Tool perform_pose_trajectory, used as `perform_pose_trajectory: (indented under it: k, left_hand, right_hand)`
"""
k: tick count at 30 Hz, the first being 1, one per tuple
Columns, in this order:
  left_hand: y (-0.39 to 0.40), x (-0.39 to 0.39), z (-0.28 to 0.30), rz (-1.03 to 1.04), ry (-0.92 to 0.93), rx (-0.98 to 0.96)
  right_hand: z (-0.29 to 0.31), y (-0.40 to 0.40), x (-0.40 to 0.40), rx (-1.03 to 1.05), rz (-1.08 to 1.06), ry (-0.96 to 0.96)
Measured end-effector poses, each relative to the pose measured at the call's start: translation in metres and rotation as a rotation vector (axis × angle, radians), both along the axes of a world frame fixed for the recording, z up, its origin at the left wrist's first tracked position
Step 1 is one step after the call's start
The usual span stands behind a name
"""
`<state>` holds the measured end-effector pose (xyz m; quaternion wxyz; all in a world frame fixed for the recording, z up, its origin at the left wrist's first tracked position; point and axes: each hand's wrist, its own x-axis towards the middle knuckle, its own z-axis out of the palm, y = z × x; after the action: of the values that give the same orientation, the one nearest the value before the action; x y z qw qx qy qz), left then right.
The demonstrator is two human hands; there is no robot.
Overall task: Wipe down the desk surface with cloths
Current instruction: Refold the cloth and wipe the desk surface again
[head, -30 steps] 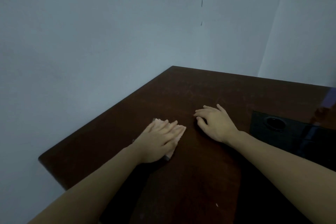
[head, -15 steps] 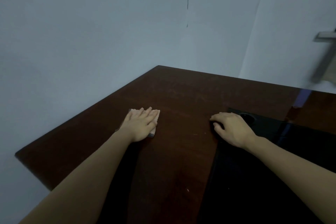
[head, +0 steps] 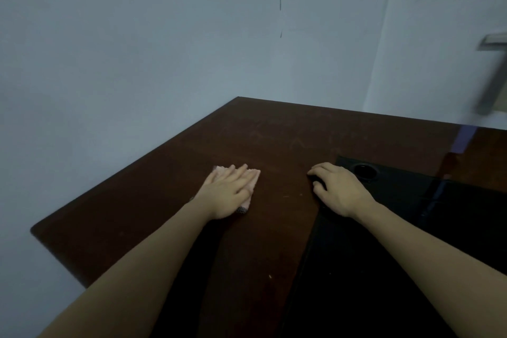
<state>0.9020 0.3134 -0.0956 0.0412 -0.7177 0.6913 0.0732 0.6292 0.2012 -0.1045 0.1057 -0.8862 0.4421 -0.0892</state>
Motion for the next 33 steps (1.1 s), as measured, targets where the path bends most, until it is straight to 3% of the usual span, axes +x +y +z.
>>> perform_pose_trajectory:
  k: [6, 16, 25, 33]
  left_hand:
    - [-0.035, -0.017, 0.005, 0.124, 0.008, 0.024]
    - [0.022, -0.085, -0.007, -0.180, 0.050, -0.036]
    - [-0.019, -0.104, 0.005, 0.035, 0.096, 0.017]
    - [0.001, -0.164, 0.003, -0.210, 0.200, 0.019]
  right_hand:
    - [0.006, 0.002, 0.000, 0.003, 0.000, 0.014]
    - [0.008, 0.003, -0.006, 0.024, -0.010, -0.090]
    - [0.010, 0.026, -0.066, -0.073, -0.032, -0.046]
    - [0.017, 0.029, -0.094, 0.010, -0.160, 0.001]
